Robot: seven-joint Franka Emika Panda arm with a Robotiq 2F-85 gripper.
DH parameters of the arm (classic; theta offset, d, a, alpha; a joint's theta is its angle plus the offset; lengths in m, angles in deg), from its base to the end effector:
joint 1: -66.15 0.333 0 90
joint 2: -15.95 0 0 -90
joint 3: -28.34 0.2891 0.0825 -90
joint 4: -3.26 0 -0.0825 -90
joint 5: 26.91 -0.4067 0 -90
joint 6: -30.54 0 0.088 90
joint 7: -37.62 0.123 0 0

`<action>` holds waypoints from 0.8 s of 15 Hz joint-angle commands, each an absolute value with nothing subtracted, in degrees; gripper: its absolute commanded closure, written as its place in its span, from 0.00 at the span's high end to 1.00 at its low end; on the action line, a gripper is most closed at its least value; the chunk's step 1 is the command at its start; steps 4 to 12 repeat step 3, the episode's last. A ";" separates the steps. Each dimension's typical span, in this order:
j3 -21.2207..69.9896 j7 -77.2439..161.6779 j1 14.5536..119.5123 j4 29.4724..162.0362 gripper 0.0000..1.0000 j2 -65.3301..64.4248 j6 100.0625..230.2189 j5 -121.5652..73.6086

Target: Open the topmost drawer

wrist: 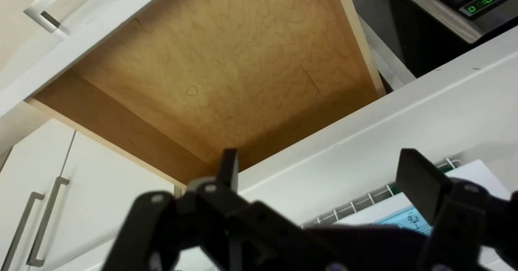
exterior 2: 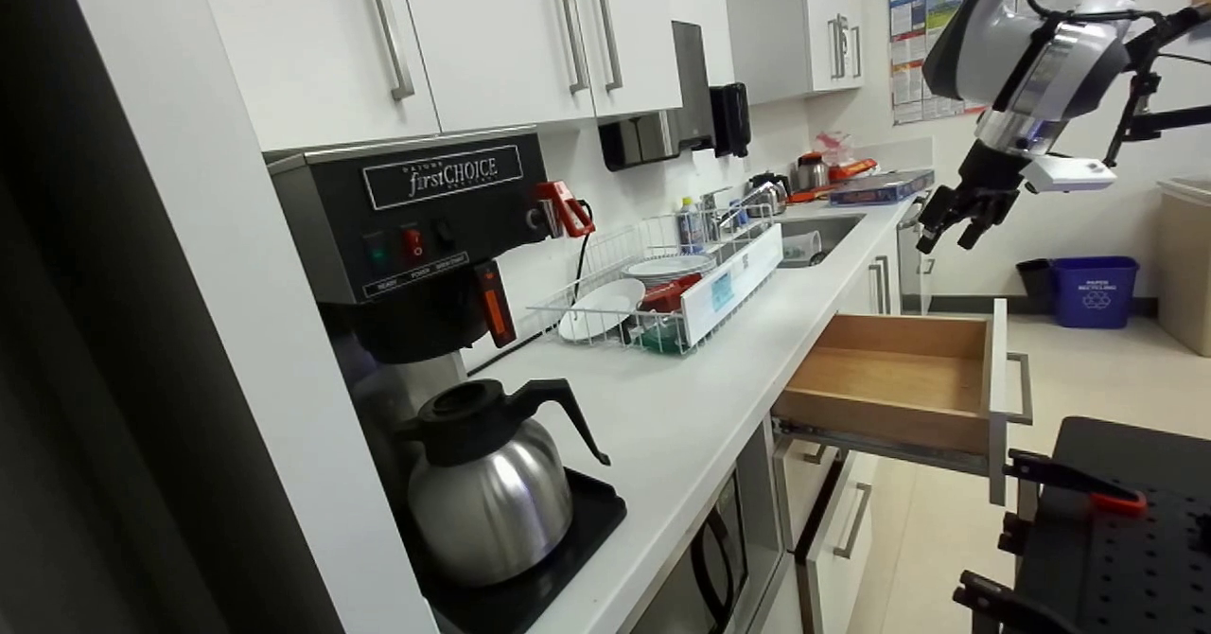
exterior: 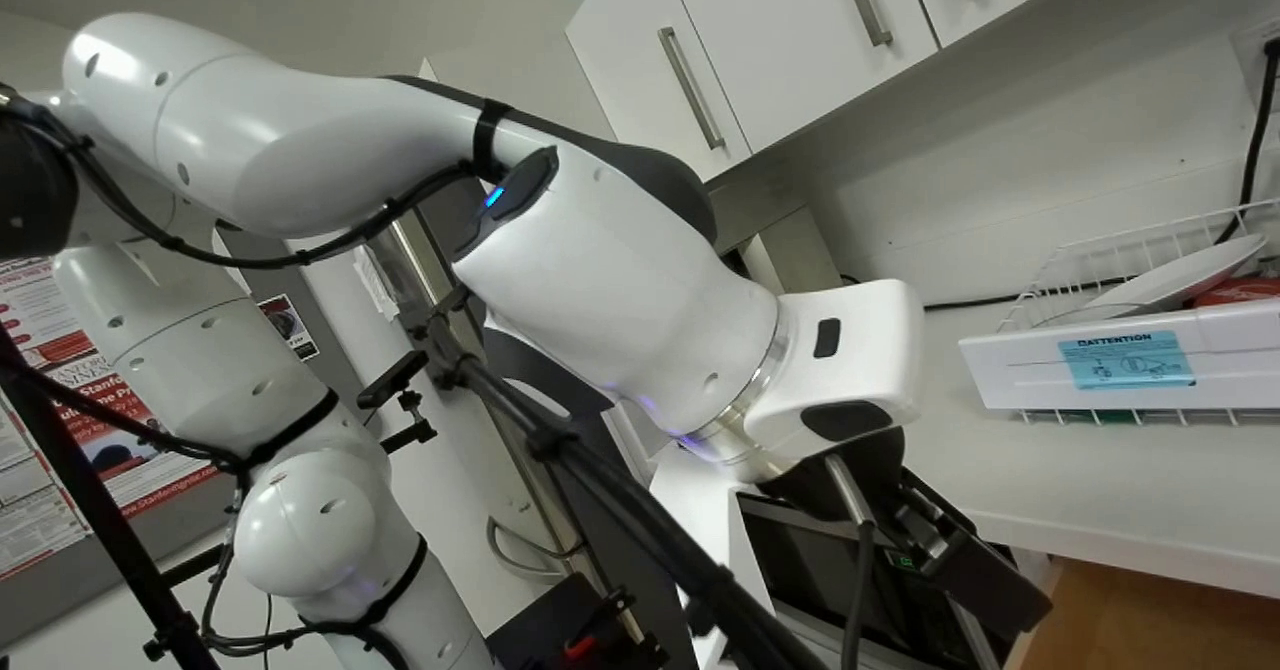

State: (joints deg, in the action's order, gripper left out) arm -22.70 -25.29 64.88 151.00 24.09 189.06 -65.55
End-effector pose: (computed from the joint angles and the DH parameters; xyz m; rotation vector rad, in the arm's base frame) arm 0.2845 -0.3879 0.2542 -2.9438 0.6394 -0.7513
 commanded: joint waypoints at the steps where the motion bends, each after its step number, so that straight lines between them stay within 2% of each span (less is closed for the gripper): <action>1: -22.70 -25.29 64.74 151.01 1.00 24.15 189.06 -65.55; 12: -22.68 -25.29 64.70 151.03 1.00 24.21 189.06 -65.54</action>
